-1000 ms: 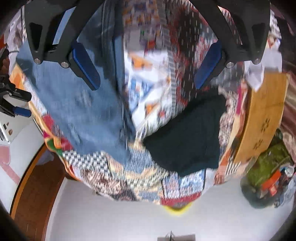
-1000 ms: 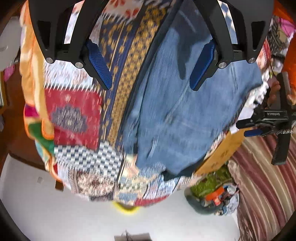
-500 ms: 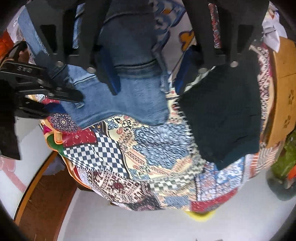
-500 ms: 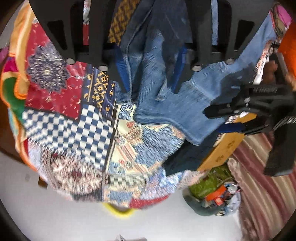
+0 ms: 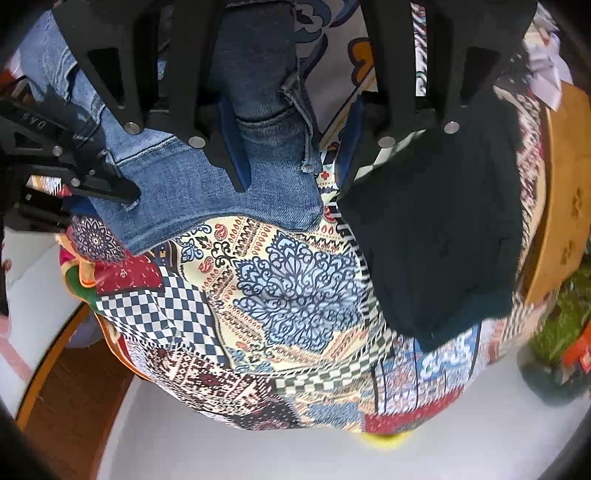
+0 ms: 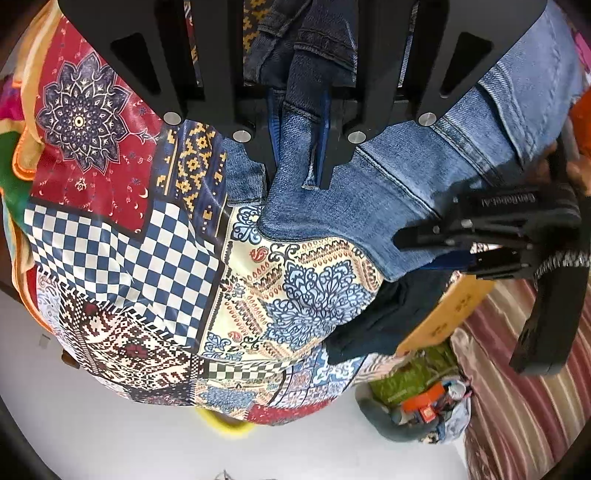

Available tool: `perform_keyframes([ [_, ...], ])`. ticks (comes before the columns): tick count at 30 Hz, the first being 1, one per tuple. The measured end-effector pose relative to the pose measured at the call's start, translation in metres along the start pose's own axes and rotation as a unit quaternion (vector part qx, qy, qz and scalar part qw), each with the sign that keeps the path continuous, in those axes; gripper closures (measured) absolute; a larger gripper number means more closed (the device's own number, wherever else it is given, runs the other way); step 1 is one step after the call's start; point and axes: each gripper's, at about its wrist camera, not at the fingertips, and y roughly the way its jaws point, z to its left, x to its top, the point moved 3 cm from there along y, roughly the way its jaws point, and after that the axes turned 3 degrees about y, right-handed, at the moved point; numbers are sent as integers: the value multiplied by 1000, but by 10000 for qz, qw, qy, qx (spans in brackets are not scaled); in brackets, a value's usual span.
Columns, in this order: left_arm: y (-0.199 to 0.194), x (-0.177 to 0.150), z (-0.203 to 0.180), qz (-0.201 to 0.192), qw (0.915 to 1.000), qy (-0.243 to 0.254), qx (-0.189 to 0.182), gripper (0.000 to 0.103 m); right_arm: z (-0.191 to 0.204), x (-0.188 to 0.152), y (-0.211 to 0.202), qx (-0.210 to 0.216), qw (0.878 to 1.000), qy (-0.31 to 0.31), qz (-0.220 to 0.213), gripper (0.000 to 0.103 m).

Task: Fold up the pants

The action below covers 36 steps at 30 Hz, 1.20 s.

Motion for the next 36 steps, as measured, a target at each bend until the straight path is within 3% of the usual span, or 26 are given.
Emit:
perform_keyframes([
  [4,-25,1,-10,-147,9990,271,326,53,4,6,-16,-267,9995,-41,130,78],
  [7,-56,-1,-17,-435,9982,294,291,53,9,5,-39,-440,9990,-76,70,72],
  [10,-80,-8,-26,-562,9977,334,180,52,20,-4,-63,-300,9995,-117,-70,59],
  [13,-98,-21,-37,-572,9975,416,90,40,33,-13,-79,-217,9994,-240,-142,52],
  [17,-100,-41,-52,-349,9976,592,71,37,50,-31,-87,-224,9990,-353,-142,37],
  [21,-83,-75,-61,131,9959,865,207,37,57,-55,-74,-242,9984,-442,258,37],
  [24,-87,-95,-58,-38,9957,915,148,35,53,-74,-67,-195,9979,-367,487,37],
  [32,-115,-139,-29,-243,9986,470,2,32,40,-116,-100,-325,9990,9,319,37],
  [36,-124,-166,-15,-238,9993,133,-261,30,36,-134,-115,-292,9991,244,204,37],
])
